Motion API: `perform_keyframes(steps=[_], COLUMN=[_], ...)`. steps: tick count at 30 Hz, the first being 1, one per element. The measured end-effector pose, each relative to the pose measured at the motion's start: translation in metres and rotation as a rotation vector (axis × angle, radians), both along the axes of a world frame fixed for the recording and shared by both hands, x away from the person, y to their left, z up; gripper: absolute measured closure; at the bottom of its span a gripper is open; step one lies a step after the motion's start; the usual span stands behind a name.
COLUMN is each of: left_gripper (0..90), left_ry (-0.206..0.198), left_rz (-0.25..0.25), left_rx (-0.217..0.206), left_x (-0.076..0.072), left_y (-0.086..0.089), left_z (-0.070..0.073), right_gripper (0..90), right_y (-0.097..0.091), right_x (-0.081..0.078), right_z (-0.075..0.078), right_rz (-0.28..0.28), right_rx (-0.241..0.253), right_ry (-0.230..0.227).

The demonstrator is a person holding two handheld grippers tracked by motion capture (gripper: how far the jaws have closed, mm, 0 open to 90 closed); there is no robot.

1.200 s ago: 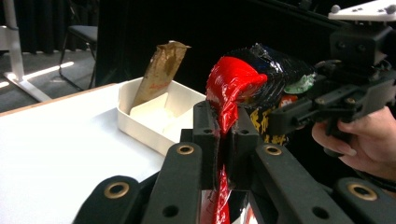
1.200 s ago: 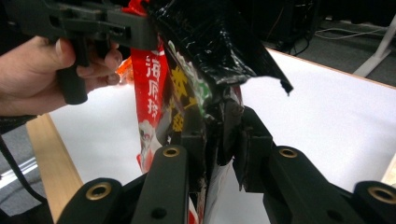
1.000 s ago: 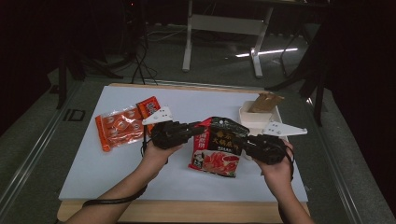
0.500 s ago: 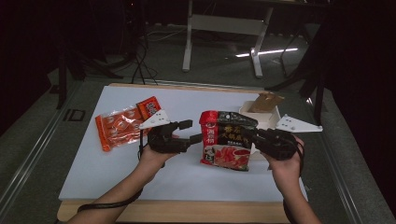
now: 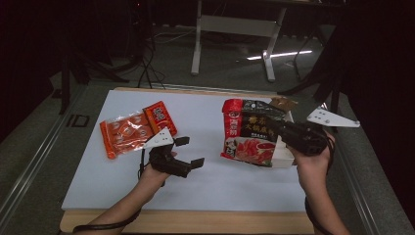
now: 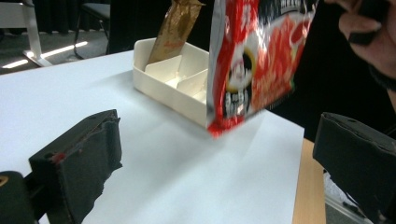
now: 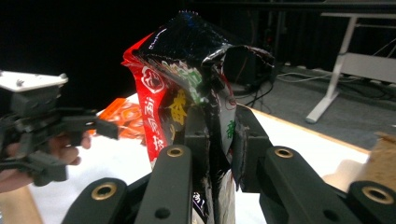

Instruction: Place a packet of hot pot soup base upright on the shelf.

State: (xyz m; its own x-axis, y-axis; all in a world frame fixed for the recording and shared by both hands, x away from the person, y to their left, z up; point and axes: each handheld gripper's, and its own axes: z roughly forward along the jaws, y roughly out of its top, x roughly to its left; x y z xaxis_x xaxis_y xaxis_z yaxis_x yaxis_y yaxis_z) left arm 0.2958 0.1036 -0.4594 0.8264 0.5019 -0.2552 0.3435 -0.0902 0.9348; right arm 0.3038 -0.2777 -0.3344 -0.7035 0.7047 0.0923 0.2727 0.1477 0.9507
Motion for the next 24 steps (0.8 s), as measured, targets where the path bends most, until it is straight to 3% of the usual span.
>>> perform_keyframes(steps=[9,19,24], left_gripper=[1.7,1.8,1.8], left_ry=[-0.051,-0.051,-0.046], left_rz=[0.021,0.058,0.081], left_rx=[0.034,0.062,0.079], left_x=[-0.015,-0.024,-0.029], left_y=[0.024,0.049,0.061], left_z=[-0.010,-0.021,-0.027], right_gripper=[78.2,78.2,78.3], right_y=[-0.018,-0.041,-0.051], right_x=[0.016,0.036,0.048], right_z=[0.009,0.008,0.004], right_rz=[-0.064,-0.141,-0.177], right_rx=[-0.007,-0.001,0.003], right_ry=[-0.009,-0.030,-0.019])
